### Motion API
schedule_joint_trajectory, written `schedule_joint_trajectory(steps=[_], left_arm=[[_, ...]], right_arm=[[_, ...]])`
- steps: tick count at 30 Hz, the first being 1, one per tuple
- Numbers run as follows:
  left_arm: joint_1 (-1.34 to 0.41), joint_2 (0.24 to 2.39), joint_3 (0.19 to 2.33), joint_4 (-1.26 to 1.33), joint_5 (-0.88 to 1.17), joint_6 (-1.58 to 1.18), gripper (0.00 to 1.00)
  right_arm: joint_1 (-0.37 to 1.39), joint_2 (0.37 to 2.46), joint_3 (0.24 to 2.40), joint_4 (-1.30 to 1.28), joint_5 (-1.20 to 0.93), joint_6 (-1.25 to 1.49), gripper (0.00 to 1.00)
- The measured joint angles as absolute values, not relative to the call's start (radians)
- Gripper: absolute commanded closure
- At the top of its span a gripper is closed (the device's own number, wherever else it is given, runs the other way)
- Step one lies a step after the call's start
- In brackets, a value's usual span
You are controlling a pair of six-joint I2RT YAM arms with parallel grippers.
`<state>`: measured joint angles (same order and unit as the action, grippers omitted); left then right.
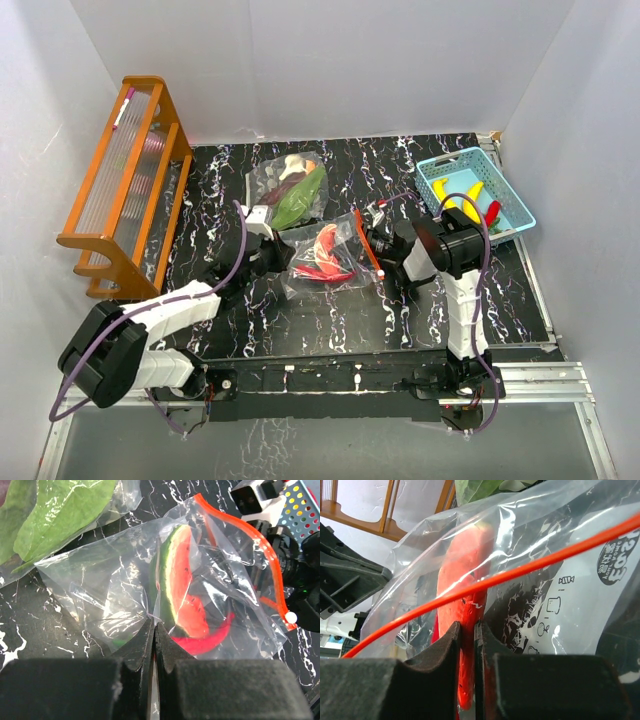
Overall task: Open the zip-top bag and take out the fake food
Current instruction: Pick up the fake fruit from the zipper food storage bag, then place the fake fruit in the bin.
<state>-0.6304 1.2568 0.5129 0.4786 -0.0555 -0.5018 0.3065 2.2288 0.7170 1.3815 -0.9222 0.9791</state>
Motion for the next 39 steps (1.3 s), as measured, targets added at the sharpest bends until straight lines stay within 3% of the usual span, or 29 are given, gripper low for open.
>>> schedule_joint_trajectory(steps=[7, 15, 24, 31, 39], left_arm=[[-0.630, 1.285, 0.482, 0.497, -0.070, -0.507, 1.00], [-0.608, 1.326, 0.474, 0.514, -0.071, -0.523, 1.00], [-0.557, 1.354, 0.472, 0.515, -0.070, -0.544, 1.00], [-0.549, 1.375, 0.468, 0.536, -0.046, -0.548, 1.00], [-0.549, 1.415, 0.440, 0.569, -0.015, -0.559, 1.00]], right_arm=[[0.252, 2.101, 0.648, 1.237, -0.890, 0.901, 0.93], [0.184, 1.733, 0.656, 0.716, -0.656, 0.627, 0.93], [0.001, 1.551, 0.685, 0.339, -0.540, 0.508, 0.93], [-0.058, 1.392, 0.747, 0.182, -0.401, 0.462, 0.93], [-0.241, 1.405, 0.879, 0.100, -0.276, 0.500, 0.91]])
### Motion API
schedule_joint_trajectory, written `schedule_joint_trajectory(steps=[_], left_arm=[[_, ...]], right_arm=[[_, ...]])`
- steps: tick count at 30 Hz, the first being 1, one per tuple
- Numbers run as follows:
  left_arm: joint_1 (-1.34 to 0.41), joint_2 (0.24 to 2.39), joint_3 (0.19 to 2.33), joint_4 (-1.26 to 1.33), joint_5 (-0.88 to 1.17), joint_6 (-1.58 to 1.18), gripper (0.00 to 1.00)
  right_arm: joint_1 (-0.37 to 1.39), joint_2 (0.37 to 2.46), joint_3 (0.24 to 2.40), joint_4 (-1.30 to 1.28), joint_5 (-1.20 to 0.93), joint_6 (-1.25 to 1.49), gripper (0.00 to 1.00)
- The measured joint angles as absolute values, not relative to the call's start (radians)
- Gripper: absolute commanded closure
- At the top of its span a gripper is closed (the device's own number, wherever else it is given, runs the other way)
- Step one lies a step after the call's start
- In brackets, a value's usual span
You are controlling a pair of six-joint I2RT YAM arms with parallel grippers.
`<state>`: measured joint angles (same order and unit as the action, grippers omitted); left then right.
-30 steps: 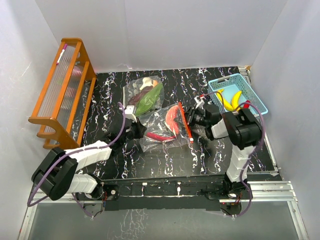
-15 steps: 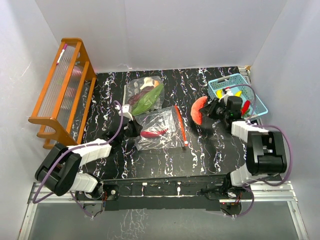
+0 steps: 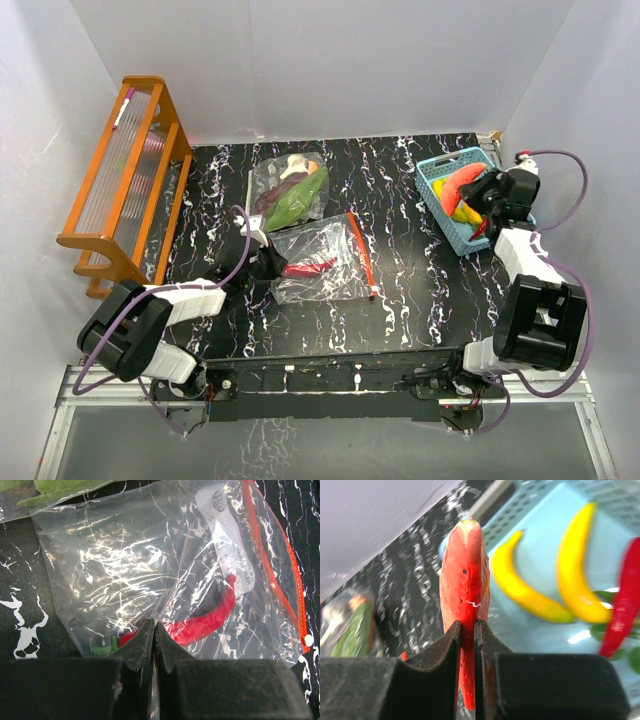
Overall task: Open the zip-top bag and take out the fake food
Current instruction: Place the fake fruit in the bin.
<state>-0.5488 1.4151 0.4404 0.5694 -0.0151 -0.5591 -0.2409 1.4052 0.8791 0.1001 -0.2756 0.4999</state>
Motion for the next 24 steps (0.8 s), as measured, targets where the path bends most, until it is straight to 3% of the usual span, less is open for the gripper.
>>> schedule_joint_trajectory(steps=[1, 4, 5, 8, 10, 16, 18, 21, 23, 24], left_arm=[[-0.549, 1.415, 0.439, 0.571, -0.014, -0.559, 1.00], [-0.549, 1.413, 0.439, 0.574, -0.014, -0.558, 1.00], [-0.549, 1.411, 0.439, 0.575, -0.013, -0.558, 1.00], [-0.549, 1.407, 0.439, 0.573, -0.011, -0.557, 1.00], [-0.549, 1.396, 0.439, 0.563, -0.011, -0.557, 0.99], [-0.549, 1.317, 0.446, 0.506, -0.023, -0.558, 0.44], [-0.549, 1.298, 0.455, 0.485, -0.032, -0.560, 0.37], [-0.549, 1.273, 0.467, 0.455, -0.046, -0.566, 0.45], [-0.549, 1.252, 0.469, 0.436, -0.055, -0.573, 0.63], [-0.549, 1.244, 0.469, 0.431, -0.059, -0.578, 0.79]], right_arm=[[-0.263, 1.415, 0.889, 0.093, -0.259, 0.503, 0.82], [-0.305, 1.455, 0.921, 0.063, -0.203, 0.506, 0.32], [-0.310, 1.476, 0.936, 0.054, -0.189, 0.507, 0.22], [-0.310, 1.531, 0.969, 0.030, -0.178, 0.503, 0.14], [-0.308, 1.540, 0.962, 0.025, -0.187, 0.503, 0.14], [-0.275, 1.406, 0.854, 0.055, -0.205, 0.495, 0.16], [-0.226, 1.351, 0.852, 0.056, -0.186, 0.474, 0.20], [-0.132, 1.293, 0.852, 0.060, -0.167, 0.439, 0.41], [-0.067, 1.282, 0.852, 0.071, -0.186, 0.418, 0.54], [-0.046, 1.287, 0.852, 0.073, -0.197, 0.414, 0.60]])
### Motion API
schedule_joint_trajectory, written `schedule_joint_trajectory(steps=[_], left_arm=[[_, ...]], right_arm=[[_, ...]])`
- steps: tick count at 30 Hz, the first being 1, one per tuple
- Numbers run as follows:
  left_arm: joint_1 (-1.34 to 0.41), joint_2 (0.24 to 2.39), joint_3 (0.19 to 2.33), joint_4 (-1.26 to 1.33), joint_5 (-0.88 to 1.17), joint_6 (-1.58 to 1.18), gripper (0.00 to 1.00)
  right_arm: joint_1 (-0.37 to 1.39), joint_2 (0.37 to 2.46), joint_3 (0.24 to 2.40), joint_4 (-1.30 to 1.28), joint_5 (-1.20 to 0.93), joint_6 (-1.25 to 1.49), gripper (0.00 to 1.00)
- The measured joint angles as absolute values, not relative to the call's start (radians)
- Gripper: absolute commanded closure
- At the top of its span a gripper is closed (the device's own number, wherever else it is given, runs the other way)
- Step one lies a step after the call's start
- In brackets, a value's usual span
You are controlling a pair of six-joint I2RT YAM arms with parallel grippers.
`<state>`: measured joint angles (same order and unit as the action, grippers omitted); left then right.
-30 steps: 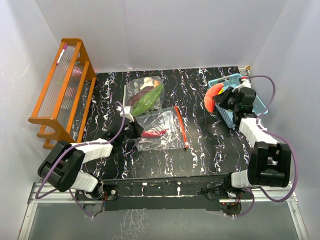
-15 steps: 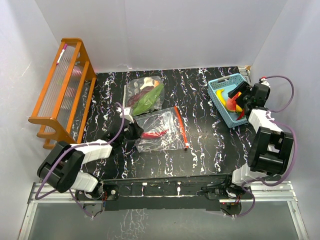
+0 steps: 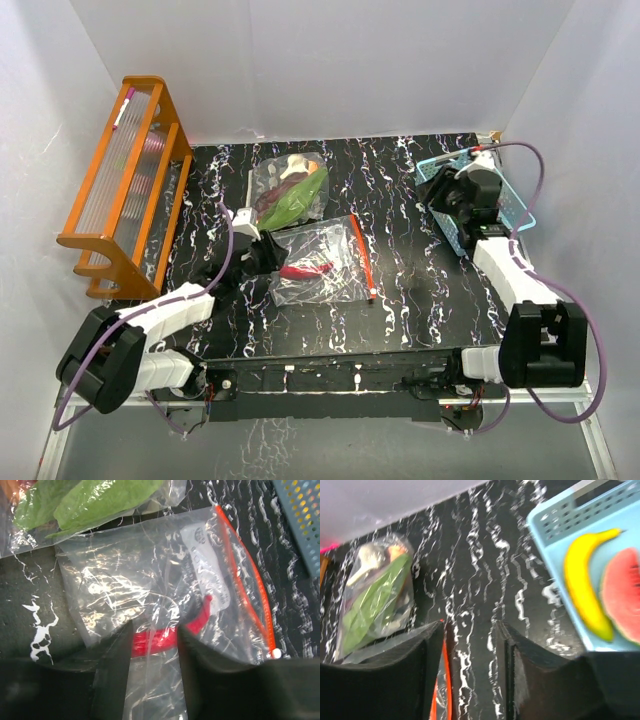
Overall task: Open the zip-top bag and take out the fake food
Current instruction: Place the fake fruit in the bin, then pick up the fake vegetable from the zipper food storage bag.
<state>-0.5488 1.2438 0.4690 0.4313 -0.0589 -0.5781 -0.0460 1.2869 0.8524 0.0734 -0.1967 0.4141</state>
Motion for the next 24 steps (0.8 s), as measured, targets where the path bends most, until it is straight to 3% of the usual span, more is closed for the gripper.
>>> schedule_joint_trajectory(steps=[1, 2, 4, 7, 14, 24], left_arm=[[-0.549, 1.233, 0.469, 0.426, -0.064, -0.583, 0.98], [-0.549, 1.222, 0.466, 0.425, -0.064, -0.588, 1.00], [-0.549, 1.198, 0.449, 0.427, -0.061, -0.594, 1.00], [-0.549, 1.186, 0.423, 0.426, -0.047, -0.590, 1.00], [-0.549, 1.246, 0.396, 0.457, -0.015, -0.589, 1.00], [-0.549, 1.336, 0.357, 0.545, 0.010, -0.618, 1.00]], right_arm=[[-0.016, 1.298, 0.849, 0.082, -0.206, 0.411, 0.66], [0.010, 1.311, 0.842, 0.092, -0.209, 0.407, 0.72], [0.066, 1.344, 0.807, 0.117, -0.213, 0.403, 0.81], [0.124, 1.419, 0.744, 0.146, -0.262, 0.406, 0.86], [0.185, 1.638, 0.688, 0.249, -0.367, 0.447, 0.86], [0.305, 1.731, 0.688, 0.382, -0.450, 0.478, 0.85]])
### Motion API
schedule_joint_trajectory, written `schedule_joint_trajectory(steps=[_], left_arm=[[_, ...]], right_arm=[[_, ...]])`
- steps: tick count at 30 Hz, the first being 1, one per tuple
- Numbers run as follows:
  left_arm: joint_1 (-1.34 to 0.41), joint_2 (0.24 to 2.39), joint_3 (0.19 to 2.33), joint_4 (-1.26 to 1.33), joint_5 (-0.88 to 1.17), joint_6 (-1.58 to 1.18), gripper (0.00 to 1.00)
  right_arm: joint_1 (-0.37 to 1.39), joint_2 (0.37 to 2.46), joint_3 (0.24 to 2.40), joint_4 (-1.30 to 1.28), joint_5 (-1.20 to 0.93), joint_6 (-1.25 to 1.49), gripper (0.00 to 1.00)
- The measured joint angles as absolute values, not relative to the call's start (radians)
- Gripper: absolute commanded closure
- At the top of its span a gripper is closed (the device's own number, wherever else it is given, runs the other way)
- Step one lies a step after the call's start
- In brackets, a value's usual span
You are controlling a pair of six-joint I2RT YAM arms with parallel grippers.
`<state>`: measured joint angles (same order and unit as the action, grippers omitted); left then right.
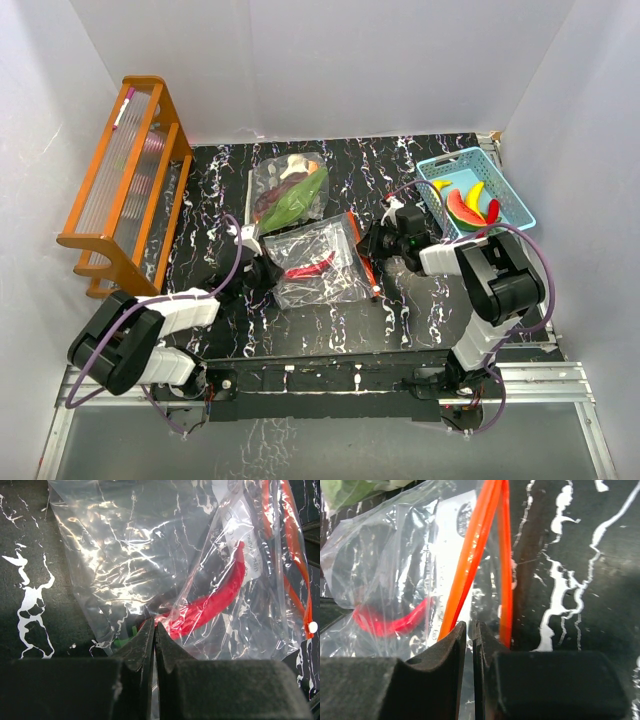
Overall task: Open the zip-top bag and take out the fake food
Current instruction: Pick up the fake vegetable from the zipper food storage bag.
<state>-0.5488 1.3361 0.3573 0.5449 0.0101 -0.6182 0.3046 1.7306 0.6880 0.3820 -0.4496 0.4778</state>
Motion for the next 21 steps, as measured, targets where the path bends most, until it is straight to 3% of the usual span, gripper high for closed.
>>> schedule_joint_trajectory(steps=[5, 11, 18, 21], left_arm=[[-0.549, 1.352, 0.340, 0.576, 0.007, -0.625, 1.00], [-0.549, 1.414, 0.330, 0.607, 0.006, -0.629, 1.00], [-0.549, 1.462, 0.332, 0.676, 0.007, -0.630, 1.00], [-0.549, 1.470, 0.337, 0.680, 0.007, -0.628, 1.00]], right_arm=[[0.337, 1.731, 0.688, 0.407, -0.461, 0.482, 0.83], [0.348, 1.715, 0.668, 0.430, -0.480, 0.480, 0.64], [0.348, 1.807, 0.664, 0.626, -0.628, 0.551, 0.56], [0.351, 1.890, 0.664, 0.719, -0.686, 0.613, 0.43]])
